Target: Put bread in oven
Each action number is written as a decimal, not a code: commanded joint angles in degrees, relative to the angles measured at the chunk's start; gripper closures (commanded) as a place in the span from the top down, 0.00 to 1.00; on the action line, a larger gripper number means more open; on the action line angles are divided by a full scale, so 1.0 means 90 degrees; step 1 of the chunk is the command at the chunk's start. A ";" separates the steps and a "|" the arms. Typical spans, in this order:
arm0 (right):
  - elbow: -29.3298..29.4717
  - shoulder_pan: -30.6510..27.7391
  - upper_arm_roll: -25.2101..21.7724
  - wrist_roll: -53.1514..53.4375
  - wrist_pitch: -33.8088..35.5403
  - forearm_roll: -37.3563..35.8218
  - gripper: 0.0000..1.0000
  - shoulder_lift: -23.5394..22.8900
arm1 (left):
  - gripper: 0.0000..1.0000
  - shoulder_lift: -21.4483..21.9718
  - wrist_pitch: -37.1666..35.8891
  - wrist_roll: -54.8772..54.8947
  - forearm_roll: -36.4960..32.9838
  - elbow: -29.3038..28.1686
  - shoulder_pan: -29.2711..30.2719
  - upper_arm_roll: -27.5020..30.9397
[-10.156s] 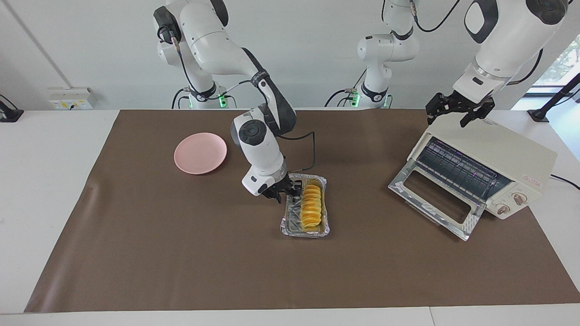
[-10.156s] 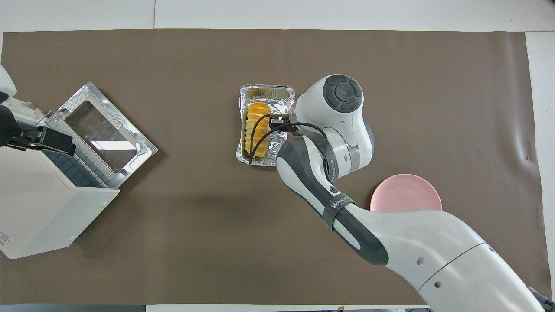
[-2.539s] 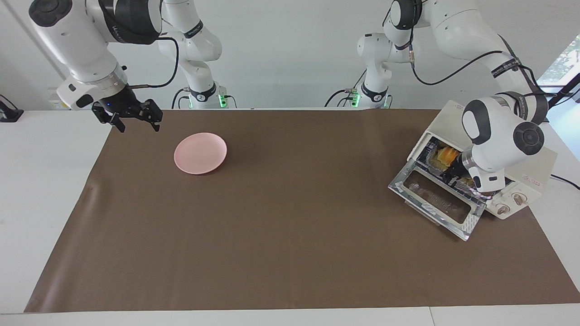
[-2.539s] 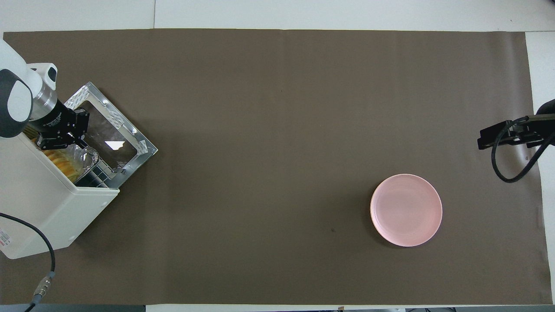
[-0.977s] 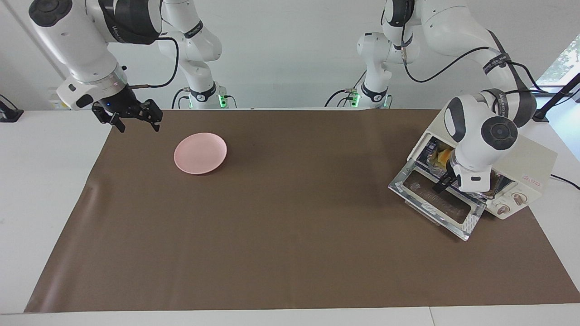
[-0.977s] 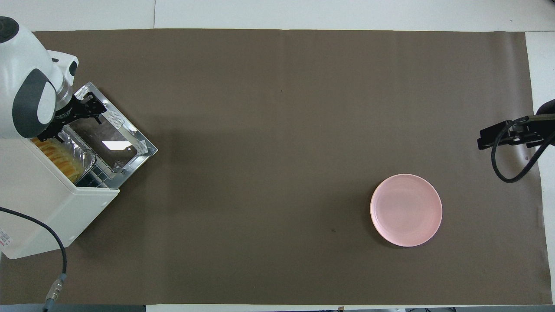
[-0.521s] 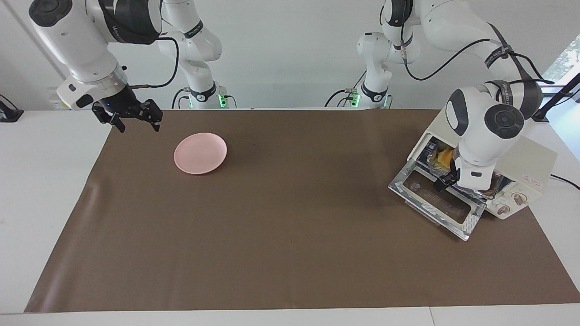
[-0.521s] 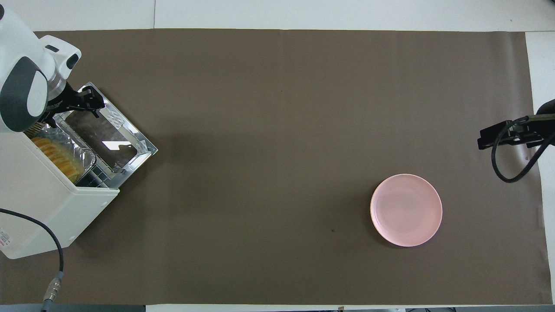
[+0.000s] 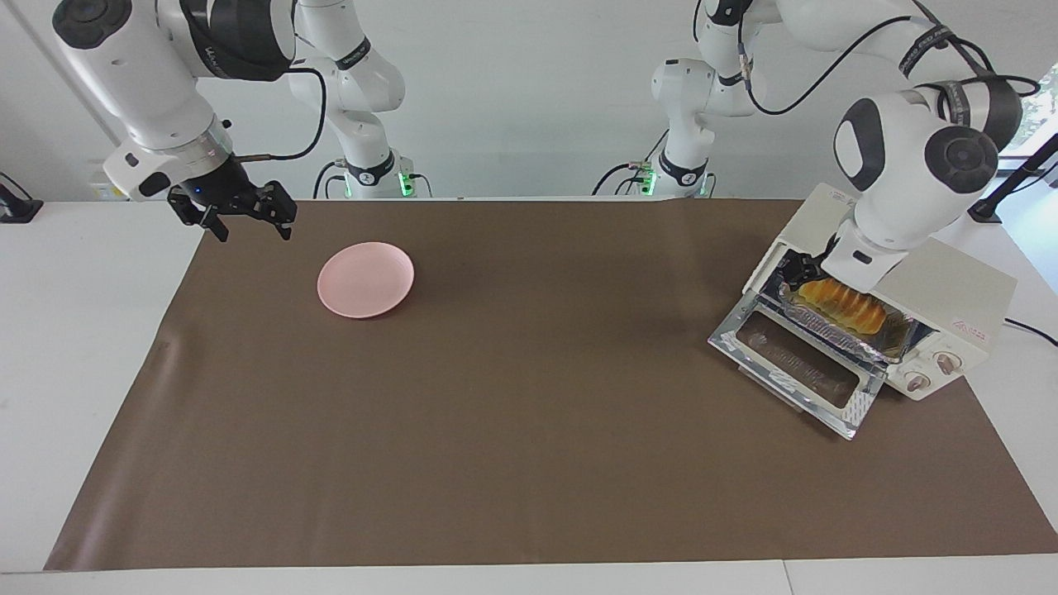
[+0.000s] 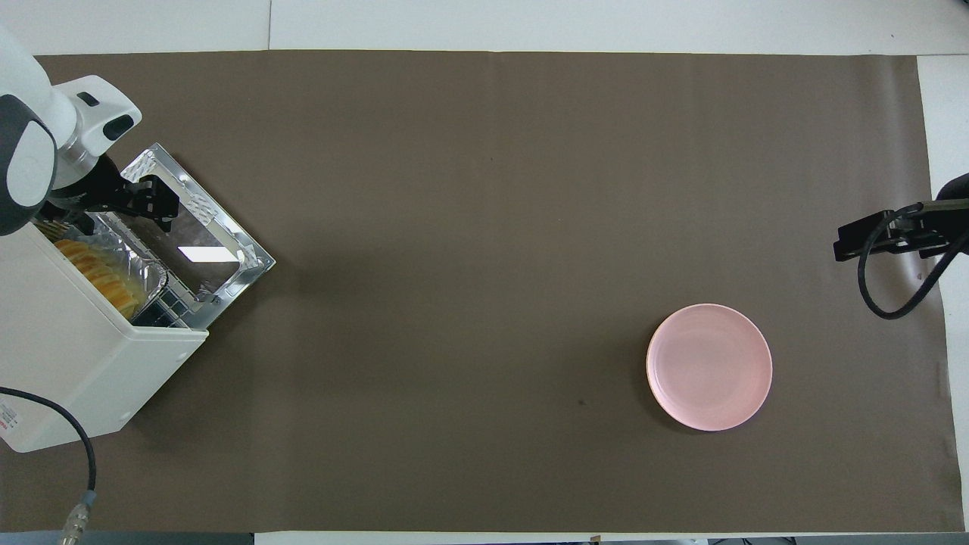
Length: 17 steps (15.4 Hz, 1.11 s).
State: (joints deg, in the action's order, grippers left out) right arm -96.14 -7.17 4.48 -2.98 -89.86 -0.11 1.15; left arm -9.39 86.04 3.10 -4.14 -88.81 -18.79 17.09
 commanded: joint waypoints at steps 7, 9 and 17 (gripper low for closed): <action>-0.0109 -0.0053 0.0039 -0.0128 0.0014 -0.0115 1.00 0.0126 | 1.00 0.1297 -0.0116 0.0271 0.0079 -0.1216 0.1278 -0.1498; -0.0109 -0.0053 0.0039 -0.0128 0.0014 -0.0115 1.00 0.0126 | 1.00 0.1326 -0.0048 0.0252 0.0244 -0.1207 0.1278 -0.1479; -0.0109 -0.0053 0.0039 -0.0128 0.0014 -0.0115 1.00 0.0126 | 1.00 0.1297 0.0186 0.0222 0.0342 -0.1187 0.1248 -0.1450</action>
State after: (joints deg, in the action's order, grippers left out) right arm -96.14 -7.17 4.48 -2.98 -89.86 -0.11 1.15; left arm 1.45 86.05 4.47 -1.82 -97.93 -8.26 4.42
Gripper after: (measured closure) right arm 0.000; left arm 0.000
